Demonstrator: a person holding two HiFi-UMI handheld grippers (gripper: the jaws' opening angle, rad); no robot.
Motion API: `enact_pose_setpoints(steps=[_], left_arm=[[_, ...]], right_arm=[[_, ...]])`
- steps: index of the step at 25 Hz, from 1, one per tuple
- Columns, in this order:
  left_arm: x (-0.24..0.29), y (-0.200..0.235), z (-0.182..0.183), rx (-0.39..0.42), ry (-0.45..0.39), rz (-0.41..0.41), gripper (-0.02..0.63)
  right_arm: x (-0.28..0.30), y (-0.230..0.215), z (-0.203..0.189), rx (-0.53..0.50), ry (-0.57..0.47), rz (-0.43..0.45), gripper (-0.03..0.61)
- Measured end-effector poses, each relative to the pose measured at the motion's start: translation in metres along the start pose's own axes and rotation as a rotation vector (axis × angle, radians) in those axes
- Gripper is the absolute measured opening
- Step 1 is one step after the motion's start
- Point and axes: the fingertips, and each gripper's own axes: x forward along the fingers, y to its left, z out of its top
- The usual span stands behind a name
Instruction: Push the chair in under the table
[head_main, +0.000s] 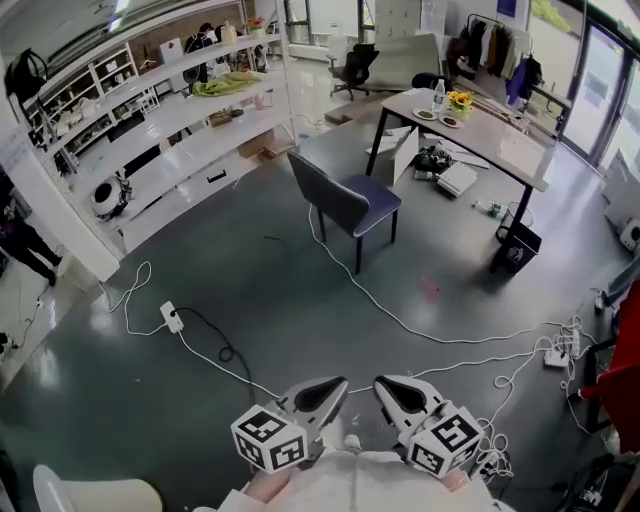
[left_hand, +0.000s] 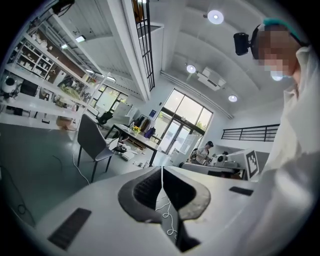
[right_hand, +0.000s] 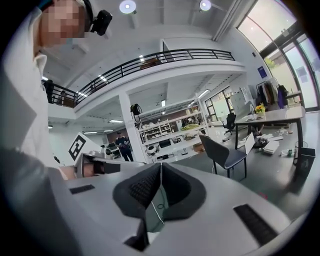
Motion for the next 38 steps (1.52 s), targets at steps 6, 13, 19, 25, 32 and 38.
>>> enact_pose_setpoints(steps=[6, 13, 19, 25, 32, 38], left_arm=[[0.019, 0.023, 0.020, 0.015, -0.017, -0.002, 0.020], [0.054, 0.082, 0.064, 0.039, -0.016, -0.028, 0.019], [0.075, 0.160, 0.126, 0.048, -0.033, -0.039, 0.020], [0.088, 0.240, 0.187, 0.081, -0.024, -0.053, 0.020], [0.111, 0.316, 0.230, 0.088, -0.008, -0.072, 0.020], [0.123, 0.365, 0.251, 0.086, 0.012, -0.072, 0.019]], right_arm=[[0.027, -0.027, 0.013, -0.006, -0.009, 0.009, 0.032], [0.096, -0.067, 0.037, -0.019, -0.002, 0.005, 0.032], [0.183, -0.098, 0.079, -0.025, -0.026, -0.006, 0.032], [0.284, -0.116, 0.120, -0.053, -0.041, -0.005, 0.032], [0.363, -0.145, 0.142, -0.049, -0.045, -0.019, 0.032], [0.413, -0.165, 0.162, -0.049, -0.050, -0.026, 0.032]])
